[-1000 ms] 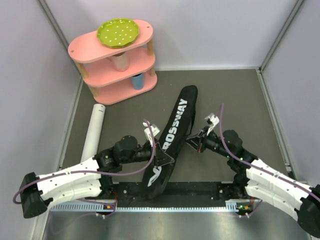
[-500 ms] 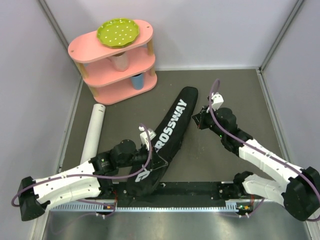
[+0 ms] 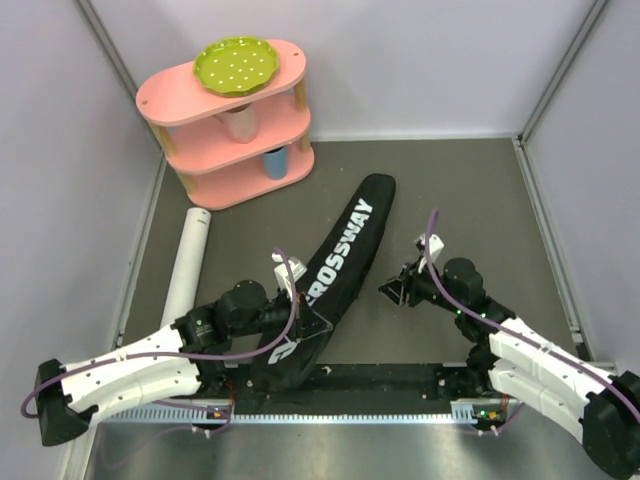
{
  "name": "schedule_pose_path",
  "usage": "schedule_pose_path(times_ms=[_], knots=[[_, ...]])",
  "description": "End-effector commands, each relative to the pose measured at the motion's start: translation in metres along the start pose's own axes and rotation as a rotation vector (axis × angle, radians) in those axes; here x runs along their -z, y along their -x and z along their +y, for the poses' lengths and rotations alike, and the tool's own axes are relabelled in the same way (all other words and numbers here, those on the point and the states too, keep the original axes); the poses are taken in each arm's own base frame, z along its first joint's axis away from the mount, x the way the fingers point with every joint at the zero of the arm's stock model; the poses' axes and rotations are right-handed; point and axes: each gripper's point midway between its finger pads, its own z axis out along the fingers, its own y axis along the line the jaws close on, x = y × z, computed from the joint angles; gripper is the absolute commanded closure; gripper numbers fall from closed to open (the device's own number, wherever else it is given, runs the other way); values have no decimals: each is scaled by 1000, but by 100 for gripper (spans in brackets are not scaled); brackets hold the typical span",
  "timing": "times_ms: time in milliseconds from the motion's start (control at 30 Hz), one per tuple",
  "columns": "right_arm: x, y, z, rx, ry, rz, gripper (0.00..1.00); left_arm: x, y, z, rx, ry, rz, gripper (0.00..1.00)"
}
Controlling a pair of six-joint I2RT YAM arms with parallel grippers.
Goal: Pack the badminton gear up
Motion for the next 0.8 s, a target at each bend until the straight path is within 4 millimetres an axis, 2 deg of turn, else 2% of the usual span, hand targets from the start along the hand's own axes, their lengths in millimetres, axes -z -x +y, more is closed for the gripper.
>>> schedule_pose_path(times_ms=[0,67,200,233,367,567,767], knots=[[-3,22,28,24,150,-78,49,10,34,-37,-25,-122,-102,100],[-6,27,37,79,212,-68,41,11,33,-38,-25,-125,-99,100],[-20,30,36,128,292,5,35,12,33,-41,-33,-145,-100,100],[-28,29,33,137,307,36,35,13,33,-42,-35,-148,-101,100],[-35,30,34,180,393,55,37,18,37,-48,-65,-159,-102,100],[-52,29,26,209,442,80,41,23,36,-53,-88,-183,-96,100],[-49,34,48,210,608,67,45,26,36,-56,-99,-198,-97,100]])
